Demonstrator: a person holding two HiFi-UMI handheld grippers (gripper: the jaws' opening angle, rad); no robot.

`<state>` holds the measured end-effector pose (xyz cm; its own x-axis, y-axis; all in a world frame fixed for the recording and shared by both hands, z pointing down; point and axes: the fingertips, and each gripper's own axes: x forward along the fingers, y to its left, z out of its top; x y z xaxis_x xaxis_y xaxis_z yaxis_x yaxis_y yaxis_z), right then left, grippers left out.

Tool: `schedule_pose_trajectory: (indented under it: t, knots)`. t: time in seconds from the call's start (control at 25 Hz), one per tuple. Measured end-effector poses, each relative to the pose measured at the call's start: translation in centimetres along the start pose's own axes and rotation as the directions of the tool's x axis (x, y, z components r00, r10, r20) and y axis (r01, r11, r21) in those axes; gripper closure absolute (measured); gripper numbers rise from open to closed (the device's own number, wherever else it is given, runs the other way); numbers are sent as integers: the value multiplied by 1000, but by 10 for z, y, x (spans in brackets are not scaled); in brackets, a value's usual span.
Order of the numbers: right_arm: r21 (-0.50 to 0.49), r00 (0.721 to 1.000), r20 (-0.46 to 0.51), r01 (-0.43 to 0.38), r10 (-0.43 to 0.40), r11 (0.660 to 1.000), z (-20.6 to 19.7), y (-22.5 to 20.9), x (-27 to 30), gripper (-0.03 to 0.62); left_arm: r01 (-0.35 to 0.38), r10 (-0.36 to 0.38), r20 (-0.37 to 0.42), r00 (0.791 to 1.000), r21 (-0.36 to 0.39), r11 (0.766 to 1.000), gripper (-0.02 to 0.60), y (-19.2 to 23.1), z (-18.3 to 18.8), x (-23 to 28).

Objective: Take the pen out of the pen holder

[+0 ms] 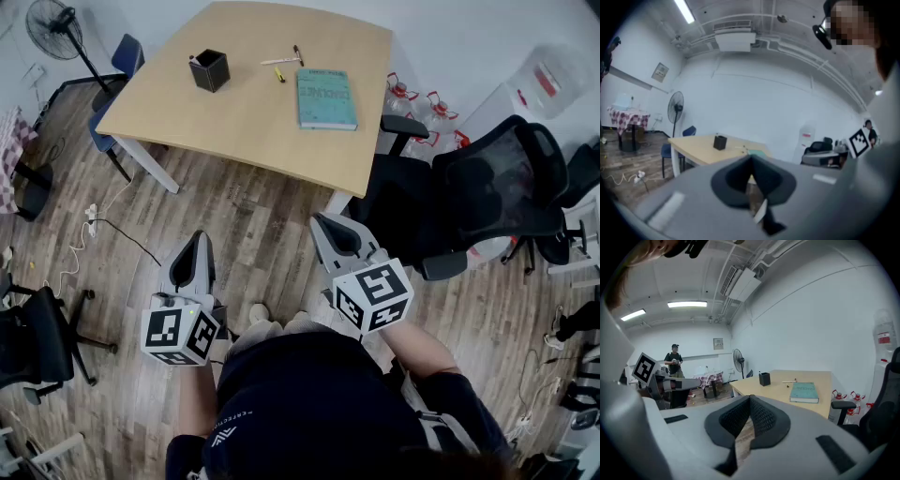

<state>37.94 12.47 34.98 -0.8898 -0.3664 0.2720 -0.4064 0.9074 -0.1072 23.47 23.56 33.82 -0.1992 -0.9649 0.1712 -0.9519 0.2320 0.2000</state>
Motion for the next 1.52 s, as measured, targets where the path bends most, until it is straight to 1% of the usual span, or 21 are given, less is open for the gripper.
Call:
schedule_pose_trajectory:
  t: [0.12,0.24,0.32,0.4,0.48,0.64,0.76,0.88,1.0,1.12,1.2,1.24,1.32,1.36,1.52]
  knots:
    - [23,1000,7,-20,19,1000,-1,-2,-4,599,7,-7,9,1000,-3,1000,578,-9,0,-1]
    - [48,999,7,-48,47,998,-5,-2,-9,597,36,-36,15,999,-12,999,578,-20,-2,-1]
    - [48,997,-1,-72,72,996,-8,0,-11,599,69,-69,18,997,-44,997,578,-28,-3,-2]
    - [35,995,-15,-94,94,995,-12,1,-11,597,99,-96,32,995,-98,990,578,-34,-4,-5]
    - [24,993,-29,-111,112,994,-16,2,-8,598,106,-102,38,994,-122,987,578,-36,-5,-7]
    - [31,987,-51,-151,152,988,-22,11,-5,597,103,-103,5,995,-100,990,583,-34,-11,-10]
    - [13,986,-60,-157,157,988,-21,17,5,597,98,-98,8,995,-81,992,583,-26,-11,-9]
    - [10,984,-58,-170,170,985,-19,22,18,597,82,-81,18,997,-66,994,580,-11,-12,-2]
    - [11,984,-66,-164,164,986,-16,22,39,597,104,-102,21,995,-83,991,580,6,-10,11]
    - [20,985,-71,-157,158,987,-6,25,69,597,131,-125,66,990,-104,986,578,31,5,23]
    - [4,983,-77,-167,166,986,1,33,91,597,133,-122,96,988,-114,985,578,52,16,28]
    - [-12,982,-83,-170,169,985,4,38,103,597,127,-116,100,988,-111,986,578,64,19,32]
    - [-36,981,-97,-172,168,984,9,44,129,597,111,-104,82,991,-91,990,578,88,22,41]
    - [-32,981,-101,-171,167,985,11,47,142,597,104,-99,68,993,-81,991,578,100,23,46]
    - [29,981,-85,-175,176,984,27,59,189,597,79,-77,30,997,-69,994,578,142,30,65]
